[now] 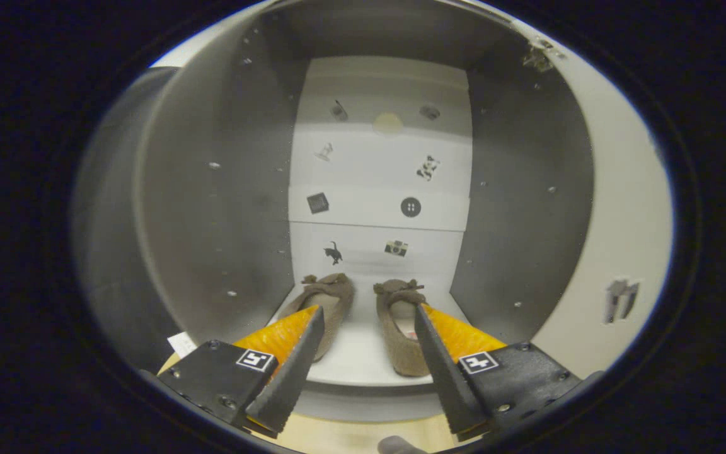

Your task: Open the shoe cabinet door, grab the shoes and put them into the shoe cabinet, then close the shoe cabinet door.

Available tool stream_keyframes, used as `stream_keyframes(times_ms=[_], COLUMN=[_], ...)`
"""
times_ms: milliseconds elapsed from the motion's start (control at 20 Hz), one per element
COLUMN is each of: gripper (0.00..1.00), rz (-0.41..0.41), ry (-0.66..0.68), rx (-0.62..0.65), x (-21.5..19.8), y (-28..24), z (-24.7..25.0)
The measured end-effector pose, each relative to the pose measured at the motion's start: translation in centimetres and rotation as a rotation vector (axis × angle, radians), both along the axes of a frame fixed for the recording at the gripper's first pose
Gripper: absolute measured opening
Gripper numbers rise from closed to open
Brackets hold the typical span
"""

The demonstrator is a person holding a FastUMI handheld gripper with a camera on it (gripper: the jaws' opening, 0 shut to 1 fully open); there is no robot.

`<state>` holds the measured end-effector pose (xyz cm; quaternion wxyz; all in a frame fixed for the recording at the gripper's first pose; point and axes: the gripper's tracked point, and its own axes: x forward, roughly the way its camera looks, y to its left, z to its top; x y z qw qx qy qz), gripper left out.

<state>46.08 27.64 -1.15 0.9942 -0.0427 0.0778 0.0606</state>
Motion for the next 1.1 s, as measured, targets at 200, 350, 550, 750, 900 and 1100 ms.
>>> stream_keyframes(times_ms=[200, 350, 550, 750, 900, 1100], gripper=[0.99, 1.0, 1.0, 1.0, 1.0, 1.0], rz=[0.067, 0.122, 0.173, 0.183, 0.142, 0.03], ry=[-0.091, -0.132, -0.155, -0.172, -0.178, -0.195], rx=[0.028, 0.053, 0.062, 0.057, 0.052, 0.079], x=[-10.2, -18.4, -27.2, -33.6, -36.8, -37.9], y=[0.3, 0.0, -2.0, -5.6, -9.9, -17.7], z=[2.2, 3.2, 3.6, 3.7, 3.5, 3.6])
